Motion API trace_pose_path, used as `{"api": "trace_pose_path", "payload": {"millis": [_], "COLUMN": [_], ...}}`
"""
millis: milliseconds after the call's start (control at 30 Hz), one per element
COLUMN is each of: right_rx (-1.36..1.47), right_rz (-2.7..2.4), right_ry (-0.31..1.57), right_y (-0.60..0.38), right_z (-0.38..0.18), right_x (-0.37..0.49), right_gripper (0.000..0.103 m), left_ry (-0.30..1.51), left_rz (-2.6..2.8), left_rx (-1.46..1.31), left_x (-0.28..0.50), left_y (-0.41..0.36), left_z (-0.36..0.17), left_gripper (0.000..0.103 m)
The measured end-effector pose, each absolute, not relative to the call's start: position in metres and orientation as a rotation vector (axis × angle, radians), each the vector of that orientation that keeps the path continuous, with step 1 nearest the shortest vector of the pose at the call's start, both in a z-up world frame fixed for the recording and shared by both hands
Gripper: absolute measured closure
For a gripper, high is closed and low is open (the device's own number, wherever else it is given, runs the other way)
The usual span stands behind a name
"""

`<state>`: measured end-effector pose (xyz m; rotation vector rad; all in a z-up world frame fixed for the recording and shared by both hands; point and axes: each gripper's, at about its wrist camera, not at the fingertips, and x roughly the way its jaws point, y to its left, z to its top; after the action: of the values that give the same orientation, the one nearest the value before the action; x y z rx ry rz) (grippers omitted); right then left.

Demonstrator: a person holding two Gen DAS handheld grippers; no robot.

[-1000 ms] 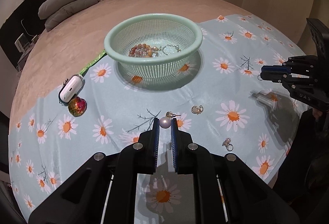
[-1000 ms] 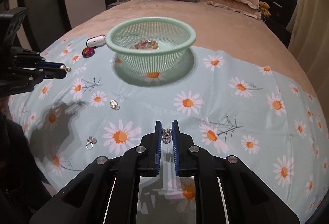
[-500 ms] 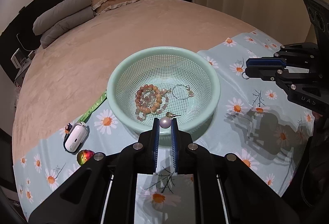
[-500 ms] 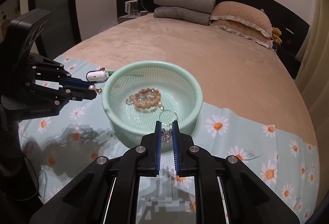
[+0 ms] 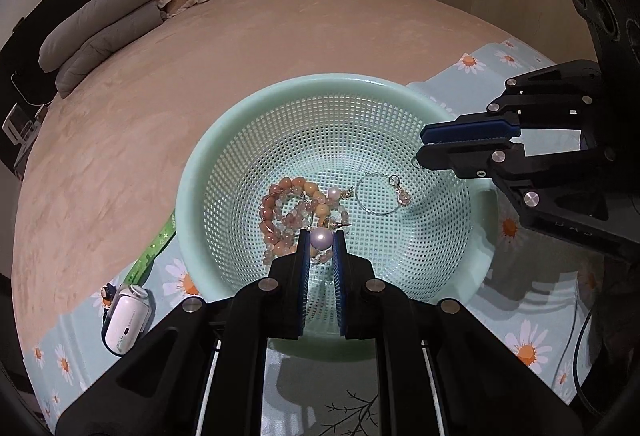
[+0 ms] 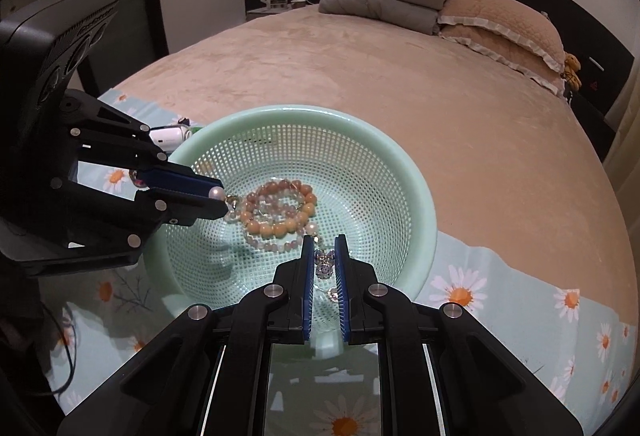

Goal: Organize jewelry
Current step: 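Carry both earrings over the colander and open both grippers, then move both grippers back toward the last silver earrings on the sheet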

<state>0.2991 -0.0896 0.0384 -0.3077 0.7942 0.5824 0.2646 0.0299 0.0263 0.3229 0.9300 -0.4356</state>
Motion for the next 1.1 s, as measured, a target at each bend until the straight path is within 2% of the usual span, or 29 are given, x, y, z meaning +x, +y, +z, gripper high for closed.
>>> {"api": "trace_pose_path", "payload": {"millis": [67, 133, 200, 233, 267, 333, 433, 767, 1100], "right_rx": [-0.291, -0.288, -0.306, -0.309, -0.308, -0.307, -0.293, -0.272, -0.320], "right_rz": [0.591, 0.591, 0.563, 0.552, 0.544, 0.524, 0.504, 0.530, 0.635], "right_ry": [0.787, 0.785, 0.772, 0.761, 0.749, 0.736, 0.729, 0.730, 0.829], "right_y": [-0.092, -0.094, -0.097, -0.100, -0.102, -0.108, -0.118, -0.135, -0.132], "right_z": [0.036, 0.036, 0.038, 0.040, 0.042, 0.048, 0.056, 0.065, 0.026], "right_x": [0.300, 0.298, 0.294, 0.292, 0.290, 0.285, 0.278, 0.234, 0.190], "right_gripper": [0.092, 0.085, 0.067, 0.060, 0.051, 0.049, 0.046, 0.045, 0.045], "left_ry": [0.932, 0.930, 0.914, 0.903, 0.891, 0.877, 0.854, 0.870, 0.924], "left_rz": [-0.429, -0.424, -0.411, -0.404, -0.395, -0.375, -0.358, -0.372, -0.402], "left_rx": [0.307, 0.291, 0.278, 0.275, 0.274, 0.268, 0.250, 0.219, 0.192], "left_x": [0.266, 0.266, 0.262, 0.259, 0.256, 0.250, 0.237, 0.180, 0.127], "left_y": [0.031, 0.034, 0.038, 0.040, 0.042, 0.047, 0.056, 0.055, 0.045], "left_z": [0.025, 0.027, 0.031, 0.034, 0.038, 0.046, 0.056, 0.048, 0.015], "left_gripper": [0.091, 0.090, 0.074, 0.057, 0.047, 0.045, 0.033, 0.031, 0.023]}}
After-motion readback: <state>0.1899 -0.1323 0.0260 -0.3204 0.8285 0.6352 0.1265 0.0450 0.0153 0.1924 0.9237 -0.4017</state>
